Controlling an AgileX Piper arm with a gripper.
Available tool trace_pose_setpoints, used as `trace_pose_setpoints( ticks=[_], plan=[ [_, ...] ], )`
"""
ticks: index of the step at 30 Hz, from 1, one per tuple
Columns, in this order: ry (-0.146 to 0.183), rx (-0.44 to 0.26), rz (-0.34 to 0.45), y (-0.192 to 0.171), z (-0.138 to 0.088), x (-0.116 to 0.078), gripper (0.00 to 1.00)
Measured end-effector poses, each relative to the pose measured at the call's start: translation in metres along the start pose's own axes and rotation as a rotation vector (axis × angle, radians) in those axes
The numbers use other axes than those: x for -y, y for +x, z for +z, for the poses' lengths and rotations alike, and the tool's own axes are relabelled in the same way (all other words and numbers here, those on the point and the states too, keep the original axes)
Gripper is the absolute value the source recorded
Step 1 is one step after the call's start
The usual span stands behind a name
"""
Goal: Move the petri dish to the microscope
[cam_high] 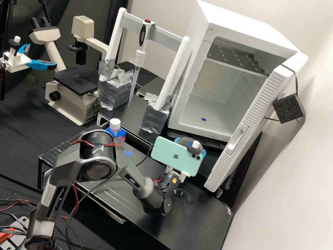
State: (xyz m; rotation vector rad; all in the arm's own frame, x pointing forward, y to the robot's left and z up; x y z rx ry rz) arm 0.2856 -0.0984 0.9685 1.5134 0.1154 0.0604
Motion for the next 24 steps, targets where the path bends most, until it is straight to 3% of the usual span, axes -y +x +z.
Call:
trace_pose_setpoints(
  ticks=[3, 11, 14, 20, 24],
  plan=[
    [-0.011, 0.021, 0.014, -0.016, -0.007, -0.002, 0.00],
    [-0.033, 0.063, -0.033, -0.054, -0.028, 0.013, 0.00],
    [-0.048, 0.079, -0.017, -0.069, -0.042, 0.017, 0.00],
    [-0.121, 0.059, 0.030, -0.087, -0.078, 0.021, 0.00],
    [-0.154, 0.045, 0.060, -0.093, -0.092, 0.021, 0.00]
  ],
)
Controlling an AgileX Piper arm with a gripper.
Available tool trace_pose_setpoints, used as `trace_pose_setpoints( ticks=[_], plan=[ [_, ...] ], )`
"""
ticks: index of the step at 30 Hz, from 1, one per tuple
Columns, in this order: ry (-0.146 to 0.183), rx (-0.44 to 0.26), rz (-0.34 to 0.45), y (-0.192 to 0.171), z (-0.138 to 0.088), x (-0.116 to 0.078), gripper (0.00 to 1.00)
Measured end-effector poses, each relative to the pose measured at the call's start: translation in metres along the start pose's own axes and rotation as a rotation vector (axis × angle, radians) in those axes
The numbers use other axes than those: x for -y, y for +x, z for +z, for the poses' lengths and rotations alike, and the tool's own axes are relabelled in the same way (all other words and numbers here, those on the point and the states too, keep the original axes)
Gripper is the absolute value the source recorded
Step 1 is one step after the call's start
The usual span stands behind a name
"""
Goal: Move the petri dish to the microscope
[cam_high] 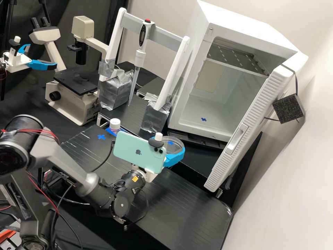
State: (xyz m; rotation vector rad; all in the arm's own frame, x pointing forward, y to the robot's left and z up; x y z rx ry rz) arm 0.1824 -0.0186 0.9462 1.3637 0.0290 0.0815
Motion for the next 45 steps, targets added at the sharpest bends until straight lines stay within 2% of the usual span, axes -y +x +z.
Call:
trace_pose_setpoints(
  ticks=[10, 12, 13, 14, 15, 18, 19, 21, 23, 27, 36, 39, 45],
  plan=[
    [-0.018, -0.052, 0.032, -0.004, -0.024, 0.004, 0.00],
    [0.029, -0.066, 0.088, -0.003, -0.048, 0.013, 0.00],
    [0.058, -0.113, 0.117, -0.005, -0.069, 0.017, 0.00],
    [0.080, -0.190, 0.143, -0.009, -0.089, 0.019, 0.00],
    [0.083, -0.322, 0.148, -0.016, -0.114, 0.021, 0.00],
    [0.078, -0.733, 0.164, -0.043, -0.167, 0.023, 0.00],
    [0.083, -0.809, 0.164, -0.050, -0.175, 0.023, 0.00],
    [0.100, -0.893, 0.154, -0.057, -0.186, 0.024, 0.00],
    [0.127, -0.908, 0.144, -0.059, -0.191, 0.024, 0.00],
    [0.149, -0.880, 0.045, -0.056, -0.200, 0.030, 0.00],
    [0.113, -0.887, -0.176, -0.030, -0.230, 0.040, 0.00],
    [0.118, -0.881, -0.238, -0.014, -0.243, 0.044, 0.00],
    [0.097, -0.810, -0.330, 0.022, -0.258, 0.056, 0.00]
  ],
)
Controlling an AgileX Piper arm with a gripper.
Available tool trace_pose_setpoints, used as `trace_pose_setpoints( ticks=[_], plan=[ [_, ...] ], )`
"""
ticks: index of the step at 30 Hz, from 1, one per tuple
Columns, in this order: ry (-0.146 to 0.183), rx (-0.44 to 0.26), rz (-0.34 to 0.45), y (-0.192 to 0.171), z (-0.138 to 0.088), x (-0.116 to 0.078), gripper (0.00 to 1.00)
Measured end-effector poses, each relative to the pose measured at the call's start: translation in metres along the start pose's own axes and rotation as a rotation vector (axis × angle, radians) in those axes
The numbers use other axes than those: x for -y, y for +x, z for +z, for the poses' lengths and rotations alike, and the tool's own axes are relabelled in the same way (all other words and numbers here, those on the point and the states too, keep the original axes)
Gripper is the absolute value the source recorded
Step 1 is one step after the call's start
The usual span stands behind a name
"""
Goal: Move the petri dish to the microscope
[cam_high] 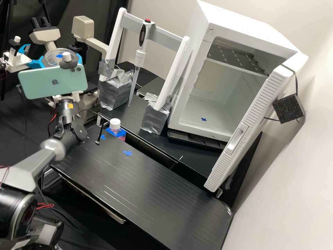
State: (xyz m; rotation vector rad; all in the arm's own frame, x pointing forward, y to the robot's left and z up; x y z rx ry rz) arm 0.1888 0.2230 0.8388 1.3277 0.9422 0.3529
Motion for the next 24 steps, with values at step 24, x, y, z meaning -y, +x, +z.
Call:
trace_pose_setpoints(
  ticks=[24],
  plan=[
    [0.129, 0.073, -0.097, 0.100, 0.051, 0.019, 0.00]
  ],
)
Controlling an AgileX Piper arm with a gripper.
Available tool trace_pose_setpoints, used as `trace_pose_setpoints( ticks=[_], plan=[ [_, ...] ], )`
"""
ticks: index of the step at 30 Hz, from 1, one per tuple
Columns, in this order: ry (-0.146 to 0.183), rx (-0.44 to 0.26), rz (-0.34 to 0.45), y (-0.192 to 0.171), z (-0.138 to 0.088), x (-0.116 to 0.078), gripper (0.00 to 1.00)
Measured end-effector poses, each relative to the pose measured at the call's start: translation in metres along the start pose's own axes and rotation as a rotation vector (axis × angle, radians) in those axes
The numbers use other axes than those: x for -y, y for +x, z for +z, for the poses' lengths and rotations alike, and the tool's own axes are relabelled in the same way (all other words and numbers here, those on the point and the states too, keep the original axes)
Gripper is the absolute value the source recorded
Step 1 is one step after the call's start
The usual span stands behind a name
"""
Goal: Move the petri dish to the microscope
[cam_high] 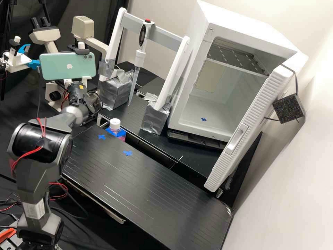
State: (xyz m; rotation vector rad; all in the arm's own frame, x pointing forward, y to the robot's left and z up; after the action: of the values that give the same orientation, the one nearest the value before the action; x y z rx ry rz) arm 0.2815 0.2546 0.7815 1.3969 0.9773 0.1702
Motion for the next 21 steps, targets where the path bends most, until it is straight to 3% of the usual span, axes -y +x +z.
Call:
trace_pose_setpoints(
  ticks=[4, 7, 14, 21],
  plan=[
    [0.055, 0.028, -0.004, 0.015, 0.015, 0.007, 0.00],
    [0.074, 0.034, -0.018, 0.023, 0.020, 0.014, 0.00],
    [0.080, 0.019, -0.050, 0.041, 0.018, 0.024, 0.00],
    [0.085, 0.085, -0.098, 0.061, 0.029, 0.037, 0.00]
  ],
)
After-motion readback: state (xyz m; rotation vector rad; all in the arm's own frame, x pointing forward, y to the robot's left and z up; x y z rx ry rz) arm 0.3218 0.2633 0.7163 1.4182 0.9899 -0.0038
